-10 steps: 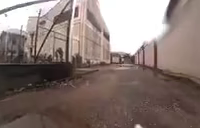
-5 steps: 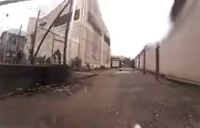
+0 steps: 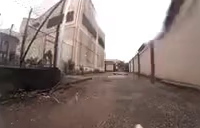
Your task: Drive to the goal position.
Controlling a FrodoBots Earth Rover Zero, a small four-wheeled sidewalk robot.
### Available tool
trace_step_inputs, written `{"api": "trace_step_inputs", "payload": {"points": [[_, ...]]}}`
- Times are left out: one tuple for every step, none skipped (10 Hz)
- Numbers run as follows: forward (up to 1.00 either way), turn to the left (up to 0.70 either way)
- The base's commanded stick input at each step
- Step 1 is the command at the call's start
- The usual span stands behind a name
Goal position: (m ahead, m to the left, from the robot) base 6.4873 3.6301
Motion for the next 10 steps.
{"api": "trace_step_inputs", "payload": {"points": [[0.70, -0.23], [0.70, -0.23], [0.70, -0.23], [0.70, -0.23], [0.70, -0.23], [0.70, -0.23], [0.70, 0.12], [0.70, 0.12], [0.70, 0.12], [0.70, 0.12]]}}
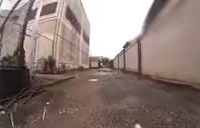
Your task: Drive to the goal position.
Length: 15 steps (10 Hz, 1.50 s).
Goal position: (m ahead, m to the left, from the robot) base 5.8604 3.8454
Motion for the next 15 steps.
{"api": "trace_step_inputs", "payload": {"points": [[0.70, 0.12], [0.70, 0.12], [0.70, 0.12], [0.70, 0.12], [0.70, 0.12], [0.70, 0.12], [0.70, 0.12], [0.70, 0.12], [0.70, 0.12], [0.70, 0.12], [0.70, 0.12], [0.70, 0.12], [0.70, 0.12], [0.70, 0.12], [0.70, 0.12]]}}
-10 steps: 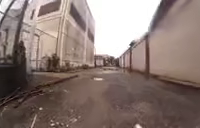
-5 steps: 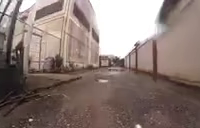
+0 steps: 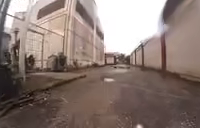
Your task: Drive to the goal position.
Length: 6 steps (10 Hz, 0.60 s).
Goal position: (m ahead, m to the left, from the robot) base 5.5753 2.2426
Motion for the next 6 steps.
{"api": "trace_step_inputs", "payload": {"points": [[0.70, 0.12], [0.70, 0.12], [0.70, 0.12], [0.70, 0.12], [0.70, 0.12], [0.70, 0.12]]}}
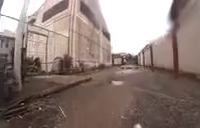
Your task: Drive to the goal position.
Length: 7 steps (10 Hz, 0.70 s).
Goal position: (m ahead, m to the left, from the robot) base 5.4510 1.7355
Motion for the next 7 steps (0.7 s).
{"api": "trace_step_inputs", "payload": {"points": [[0.70, 0.12], [0.70, 0.03], [0.70, -0.19], [0.70, -0.23], [0.70, -0.23], [0.70, -0.23], [0.70, -0.23]]}}
